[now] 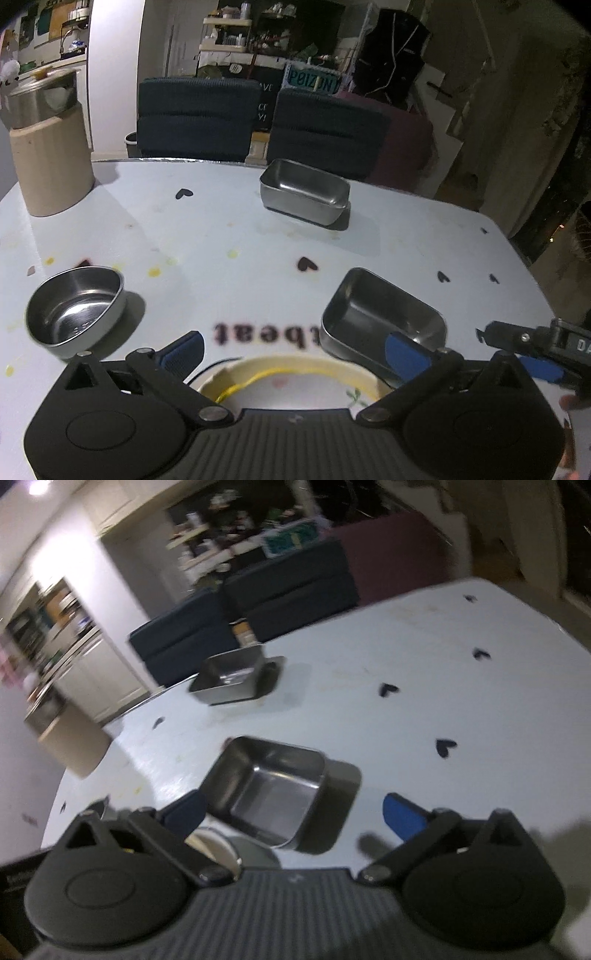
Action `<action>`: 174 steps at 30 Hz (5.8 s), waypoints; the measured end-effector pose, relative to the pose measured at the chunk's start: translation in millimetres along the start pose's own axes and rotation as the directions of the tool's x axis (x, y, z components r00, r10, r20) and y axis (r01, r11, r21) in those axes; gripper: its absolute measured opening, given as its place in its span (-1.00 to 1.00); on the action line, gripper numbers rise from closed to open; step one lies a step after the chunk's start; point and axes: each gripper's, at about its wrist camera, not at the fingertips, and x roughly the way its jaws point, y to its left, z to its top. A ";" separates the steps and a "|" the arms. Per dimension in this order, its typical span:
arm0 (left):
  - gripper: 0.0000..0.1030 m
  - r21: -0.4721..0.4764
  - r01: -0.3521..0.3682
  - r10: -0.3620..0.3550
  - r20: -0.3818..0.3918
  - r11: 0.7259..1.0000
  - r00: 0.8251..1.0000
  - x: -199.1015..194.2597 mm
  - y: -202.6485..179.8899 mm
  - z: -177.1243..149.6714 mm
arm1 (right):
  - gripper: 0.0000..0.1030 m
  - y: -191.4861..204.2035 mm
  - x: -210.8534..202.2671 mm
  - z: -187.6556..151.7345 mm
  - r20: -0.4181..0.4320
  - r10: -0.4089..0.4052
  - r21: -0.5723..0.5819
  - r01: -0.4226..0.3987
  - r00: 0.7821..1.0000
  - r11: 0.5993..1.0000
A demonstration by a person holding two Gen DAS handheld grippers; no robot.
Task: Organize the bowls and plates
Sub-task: 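Move the left tool to a steel rectangular tray while the right tool reaches it too, then close the left tool on the steel tray rim while the right tool closes on it, then lift and carry the steel tray with both tools toward the cream bowl, then lower the steel tray onto the table and open both tools, then move the left tool to a second steel tray while the right tool reaches it too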
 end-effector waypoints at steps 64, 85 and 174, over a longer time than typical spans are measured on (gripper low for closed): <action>-0.84 0.039 0.225 -0.215 -0.172 0.974 0.961 28.2 -121.8 -29.1 | -0.82 -92.7 -25.8 21.4 -0.051 0.008 -0.052 -0.010 0.999 0.999; -0.68 0.108 0.230 -0.198 -0.250 0.967 0.948 49.8 -137.2 -52.3 | -0.79 -95.6 -17.6 5.7 -0.116 -0.098 -0.116 0.085 0.988 0.990; 1.00 0.010 -0.069 0.068 0.077 0.998 0.995 71.2 60.5 99.8 | 0.99 64.0 75.7 51.6 0.180 0.012 -0.039 -0.005 0.984 0.999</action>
